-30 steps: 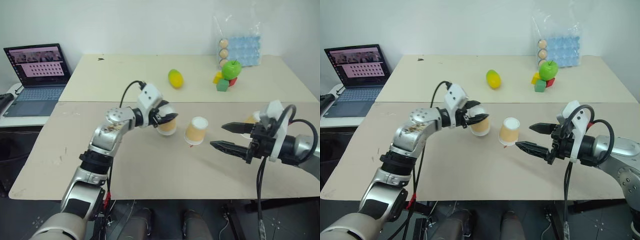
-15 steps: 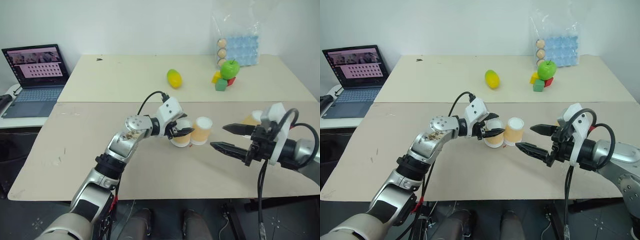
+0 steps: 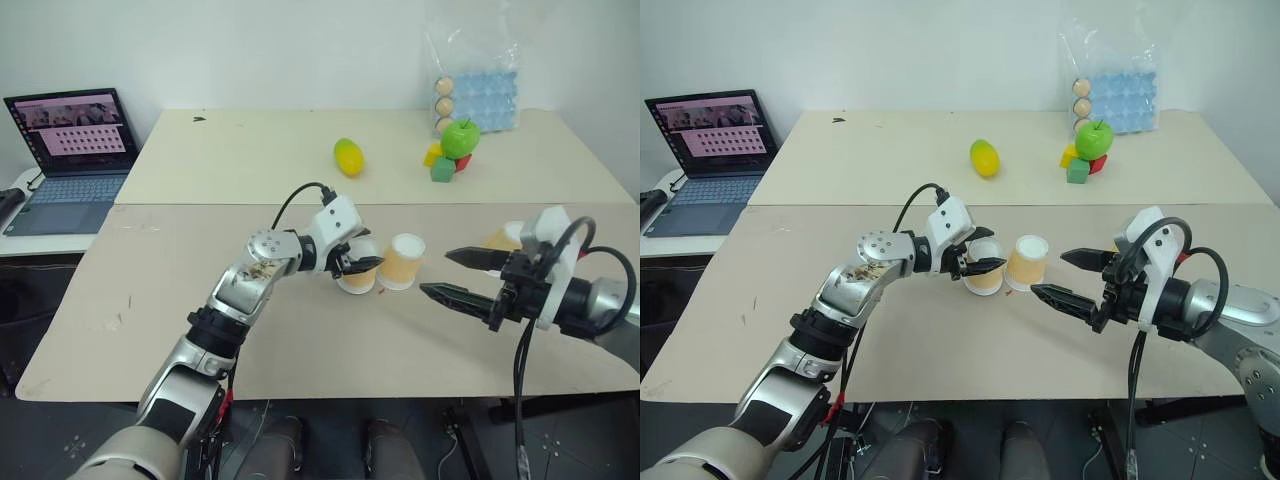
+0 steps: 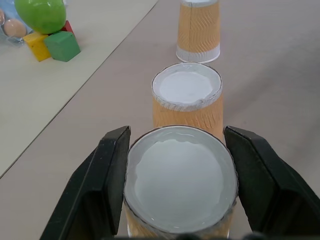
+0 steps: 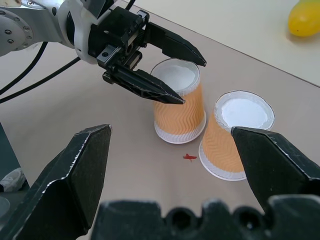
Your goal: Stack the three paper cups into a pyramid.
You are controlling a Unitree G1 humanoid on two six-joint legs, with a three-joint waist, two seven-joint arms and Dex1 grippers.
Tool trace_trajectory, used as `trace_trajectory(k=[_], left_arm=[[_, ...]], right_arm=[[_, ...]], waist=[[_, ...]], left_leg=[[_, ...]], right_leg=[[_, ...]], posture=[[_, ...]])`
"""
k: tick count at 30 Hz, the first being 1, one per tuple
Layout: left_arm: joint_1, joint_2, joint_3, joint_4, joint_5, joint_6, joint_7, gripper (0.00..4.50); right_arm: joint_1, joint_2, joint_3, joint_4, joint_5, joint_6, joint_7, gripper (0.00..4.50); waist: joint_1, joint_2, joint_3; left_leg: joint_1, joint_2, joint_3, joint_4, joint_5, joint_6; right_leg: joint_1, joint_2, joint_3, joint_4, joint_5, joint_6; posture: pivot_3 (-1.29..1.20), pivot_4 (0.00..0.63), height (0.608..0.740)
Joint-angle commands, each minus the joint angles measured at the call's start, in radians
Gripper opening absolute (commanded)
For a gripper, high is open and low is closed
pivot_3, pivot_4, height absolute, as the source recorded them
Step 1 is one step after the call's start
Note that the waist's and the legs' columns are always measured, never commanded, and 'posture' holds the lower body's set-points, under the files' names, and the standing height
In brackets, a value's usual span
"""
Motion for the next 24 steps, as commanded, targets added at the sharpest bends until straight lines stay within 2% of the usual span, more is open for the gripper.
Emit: trace_trajectory(k=[1,13,24], left_arm=[[-0.034,-0.019,0.004,0.006,0.004,-0.039,-0.003,2.54],[-0.039,-0.002,-0.003,0.041,0.02,-0.075,-0.035,2.54],[-0.064,-0.038,-0.006,0.127,0.046,-0.134,-0.026,2.54]], right_arm=[[-0.012,0.002,-0.015,-0.015,0.0,-0.023,0.001,4.5],[0.015,0.003,-0.041,-0.034,0.008,-0.019,-0.012,4.5],[-0.001,-0.003,-0.035,-0.024,0.007,-0.021,-0.012,4.5]], waist=[[0.0,0.0,0.0],[-0.001,0.0,0.0],[0.0,0.0,0.0]], left_leg=[[0.0,0.0,0.0,0.0,0.0,0.0],[0.0,0.0,0.0,0.0,0.0,0.0],[0.0,0.0,0.0,0.0,0.0,0.0]], right_leg=[[0.0,0.0,0.0,0.0,0.0,0.0],[0.0,0.0,0.0,0.0,0.0,0.0],[0.0,0.0,0.0,0.0,0.0,0.0]], posture=[[0.0,0.15,0.74],[0.0,0.15,0.74],[0.0,0.15,0.74]])
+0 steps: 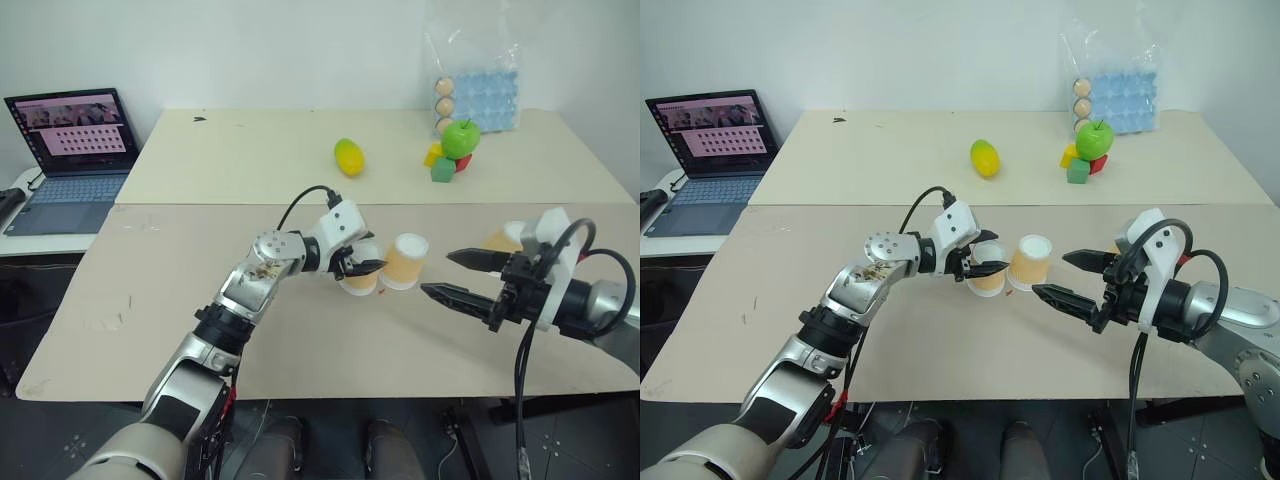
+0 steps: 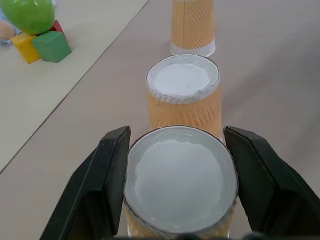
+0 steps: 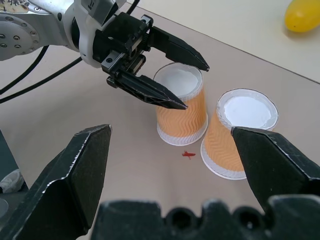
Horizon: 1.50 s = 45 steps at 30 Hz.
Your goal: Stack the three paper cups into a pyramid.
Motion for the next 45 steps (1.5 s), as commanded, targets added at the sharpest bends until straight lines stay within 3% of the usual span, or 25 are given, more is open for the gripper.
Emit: trace_trajectory(k=[1,4,11,20,25,29,35,39,45], left_arm=[[-0.035,-0.011,0.012,0.017,0.009,-0.037,0.005,3.58],[-0.036,-0.009,0.024,0.018,0.0,-0.034,0.001,4.46],[-0.031,0.017,0.046,-0.045,-0.023,0.013,-0.005,4.46],[-0.151,0.114,0.199,-0.329,-0.23,0.357,-0.053,4.46],[-0.092,0.287,0.188,-0.434,-0.266,0.417,-0.146,4.46],[-0.041,0.357,0.206,-0.498,-0.304,0.464,-0.147,4.46],[-0.045,0.352,0.226,-0.55,-0.352,0.526,-0.095,4.46],[-0.055,0.33,0.214,-0.551,-0.367,0.53,-0.066,4.46],[-0.065,0.33,0.191,-0.551,-0.377,0.519,-0.069,4.46]], right_arm=[[-0.017,-0.007,-0.03,-0.021,0.007,-0.02,0.001,4.5],[-0.012,-0.008,-0.034,-0.024,0.006,-0.019,0.001,4.5],[-0.02,-0.01,-0.026,-0.014,0.006,-0.02,0.011,4.5],[-0.043,-0.022,-0.006,0.015,-0.01,-0.021,0.047,4.5],[-0.008,-0.03,-0.044,0.068,-0.136,-0.063,-0.001,4.5],[0.043,-0.006,-0.122,0.14,-0.256,-0.116,-0.077,4.5],[0.076,0.059,-0.192,0.26,-0.411,-0.243,-0.176,4.5],[0.04,0.117,-0.174,0.39,-0.504,-0.389,-0.228,4.5],[-0.039,0.18,-0.103,0.566,-0.561,-0.549,-0.186,4.5]], waist=[[0.0,0.0,0.0],[-0.001,0.0,0.0],[-0.001,0.0,0.0],[-0.003,0.0,0.0],[-0.009,0.001,-0.001],[-0.003,0.001,-0.001],[0.003,0.001,-0.001],[-0.006,0.001,-0.001],[-0.017,0.002,-0.001]], left_leg=[[0.0,0.0,0.0,0.0,0.0,0.0],[0.0,0.0,0.0,0.0,0.0,0.0],[0.0,0.0,0.0,0.0,0.0,0.0],[0.0,0.0,0.0,0.0,0.0,0.0],[0.001,0.0,0.0,0.0,0.0,0.0],[0.001,0.0,0.0,0.0,0.001,-0.001],[0.001,0.0,0.0,0.0,-0.001,-0.002],[0.002,0.0,0.0,0.0,0.0,-0.002],[0.003,0.0,0.001,0.0,0.0,-0.001]], right_leg=[[0.0,0.0,0.0,0.0,0.0,0.0],[0.0,0.0,0.0,0.0,0.0,0.0],[0.0,0.0,0.0,0.0,0.0,0.0],[-0.001,0.0,0.0,0.0,-0.001,0.002],[0.0,0.0,0.0,0.001,-0.003,0.005],[-0.001,0.001,0.001,0.003,0.0,0.0],[0.0,0.001,0.0,0.001,0.0,0.0],[0.0,0.001,0.001,0.002,0.0,0.0],[0.0,0.002,0.002,0.002,0.0,0.0]], posture=[[0.0,0.15,0.74],[0.0,0.15,0.74],[0.0,0.15,0.74],[0.0,0.15,0.74],[0.0,0.15,0.74],[0.0,0.15,0.74],[0.0,0.15,0.74],[0.0,0.15,0.74],[0.0,0.15,0.74]])
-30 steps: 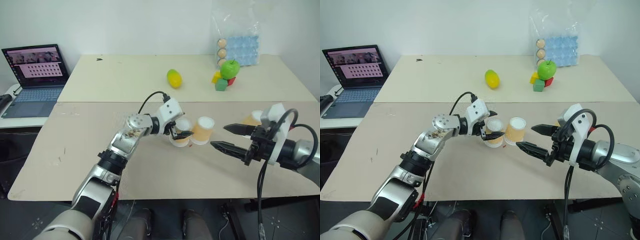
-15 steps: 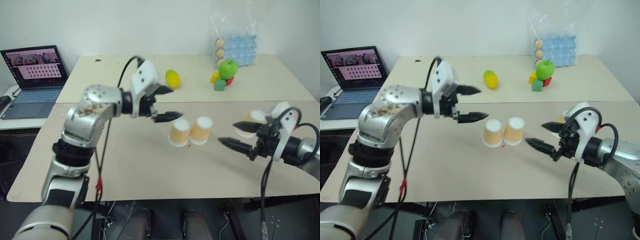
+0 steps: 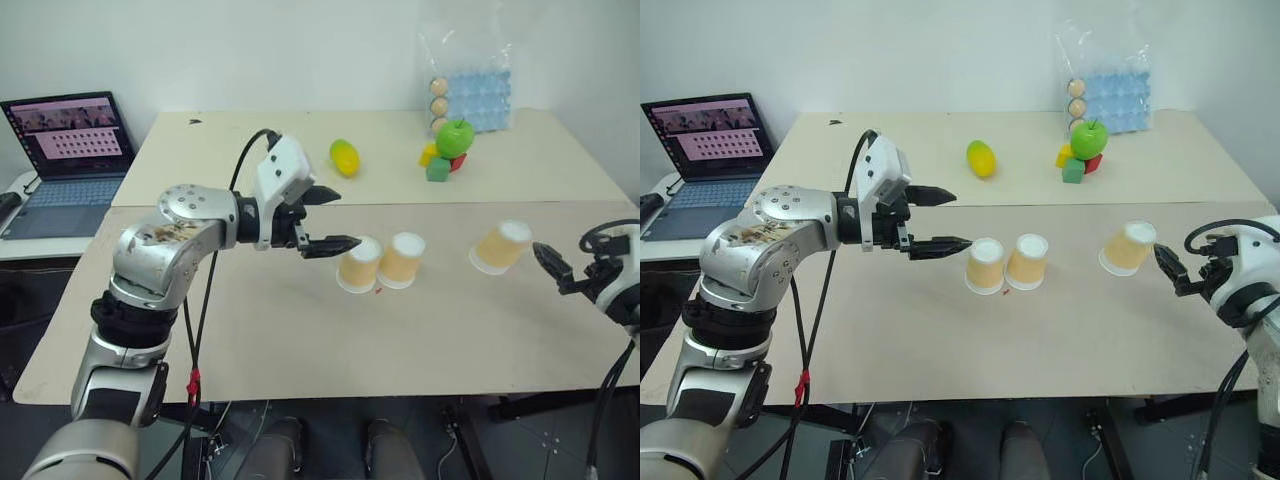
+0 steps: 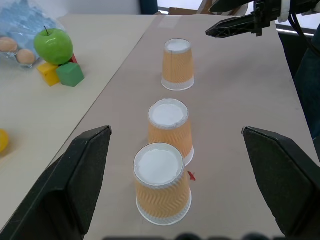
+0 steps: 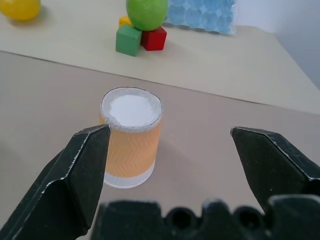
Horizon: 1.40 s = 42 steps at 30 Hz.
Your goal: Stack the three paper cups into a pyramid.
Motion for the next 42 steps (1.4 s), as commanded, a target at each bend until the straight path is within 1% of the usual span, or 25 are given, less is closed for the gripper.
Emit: trace_trajectory(k=[1,6,13,29,41,42], left_arm=[[-0.035,0.004,0.0,-0.028,-0.008,-0.008,0.005,4.46],[-0.036,0.017,-0.004,-0.02,0.003,-0.019,0.016,4.46],[-0.026,0.023,-0.005,-0.015,0.017,-0.028,0.041,4.46],[-0.025,0.03,-0.001,-0.016,0.032,-0.03,0.082,4.46],[-0.024,0.027,-0.015,-0.013,0.051,-0.038,0.104,4.46],[-0.024,0.027,-0.014,-0.013,0.053,-0.038,0.106,4.49]], right_arm=[[-0.071,0.019,0.029,0.092,-0.029,-0.112,0.034,4.5],[-0.14,0.057,0.081,0.202,-0.04,-0.18,0.074,4.5],[-0.223,0.072,0.146,0.284,-0.07,-0.225,0.112,4.5],[-0.423,0.081,0.212,0.576,-0.145,-0.368,0.152,4.5],[-0.503,0.092,0.232,0.712,-0.168,-0.43,0.163,4.5],[-0.507,0.091,0.233,0.724,-0.173,-0.431,0.162,4.24]], waist=[[-0.005,0.0,0.0],[-0.011,0.0,0.0],[-0.014,0.0,0.0],[-0.015,0.0,0.0],[-0.016,0.0,0.0],[-0.016,0.0,0.0]], left_leg=[[0.0,0.0,0.0,0.0,0.0,0.0],[0.0,0.0,0.0,0.0,0.0,0.0],[0.0,0.0,0.0,0.0,0.0,0.0],[0.0,-0.001,0.0,0.0,0.0,0.0],[0.001,-0.001,0.0,-0.001,0.0,0.0],[0.001,0.0,0.0,-0.001,0.0,0.0]], right_leg=[[0.0,0.0,0.0,0.0,0.0,0.0],[0.0,0.0,0.001,0.0,0.0,0.0],[-0.001,0.001,0.001,0.001,0.001,-0.001],[-0.001,0.001,0.002,0.002,0.001,-0.001],[-0.001,0.002,0.003,0.003,0.001,-0.002],[-0.001,0.002,0.003,0.003,0.001,-0.002]], posture=[[0.0,0.15,0.74],[0.0,0.15,0.74],[0.0,0.15,0.74],[0.0,0.15,0.74],[0.0,0.15,0.74],[0.0,0.15,0.74]])
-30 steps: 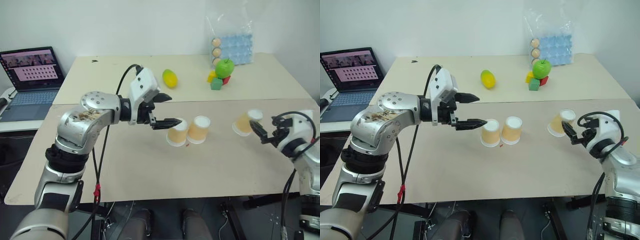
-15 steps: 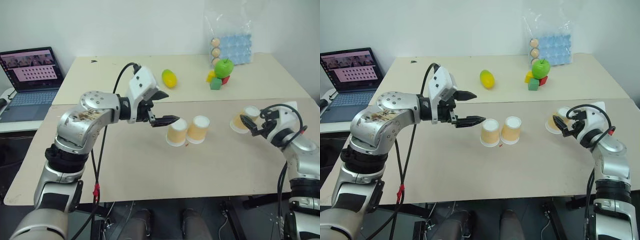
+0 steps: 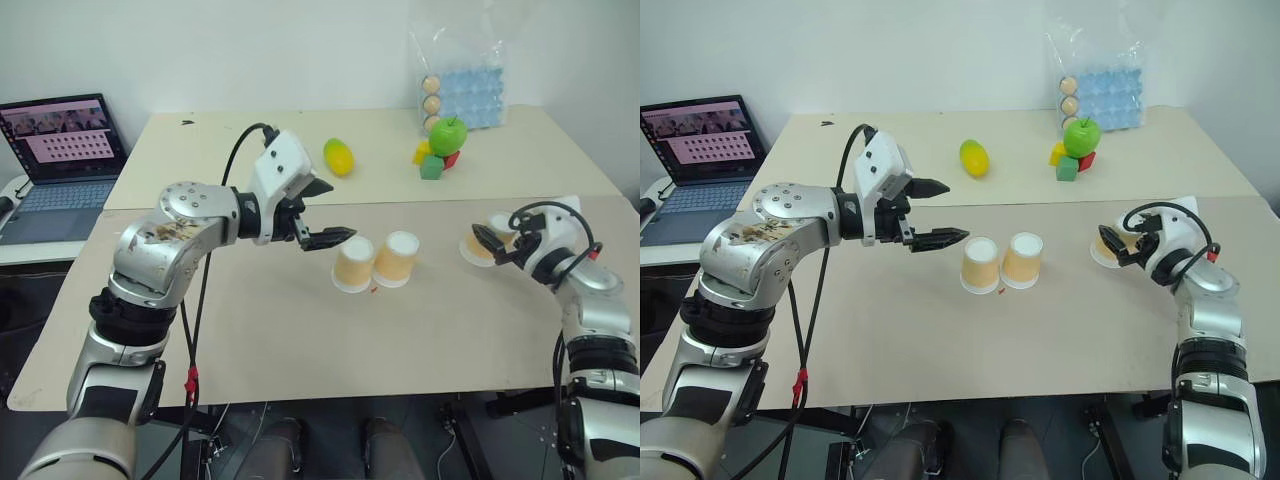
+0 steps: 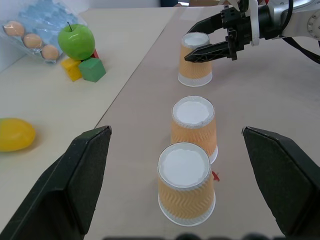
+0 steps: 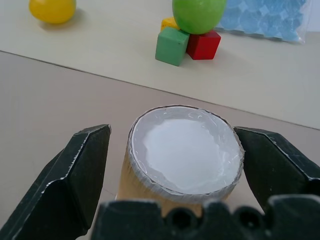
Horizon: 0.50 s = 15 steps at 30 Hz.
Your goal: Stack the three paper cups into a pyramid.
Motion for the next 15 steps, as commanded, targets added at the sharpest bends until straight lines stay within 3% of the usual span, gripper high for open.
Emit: trace_trajectory(k=[1,2,15], left_arm=[[-0.011,0.005,0.006,-0.019,0.014,-0.029,0.009,4.5],[-0.011,0.005,0.007,-0.018,0.017,-0.03,0.01,4.5],[-0.014,0.005,0.013,-0.012,0.023,-0.03,0.009,4.5]], right_arm=[[-0.036,-0.006,-0.007,0.014,-0.006,-0.039,-0.002,4.09],[-0.037,-0.008,-0.005,0.019,-0.011,-0.041,-0.003,3.88],[-0.034,-0.008,-0.01,-0.048,0.004,-0.004,0.015,3.88]], waist=[[0.0,0.0,0.0],[-0.001,0.0,0.0],[-0.001,0.0,0.0]], left_leg=[[0.0,0.0,0.0,0.0,0.0,0.0],[0.0,0.0,0.0,0.0,0.0,0.0],[0.0,0.0,0.0,0.0,0.0,0.0]], right_leg=[[0.0,0.0,0.0,0.0,0.0,0.0],[0.0,0.0,0.0,0.0,0.0,0.0],[0.0,0.001,0.001,0.001,0.0,0.0]], posture=[[0.0,0.15,0.74],[0.0,0.15,0.74],[0.0,0.15,0.74]])
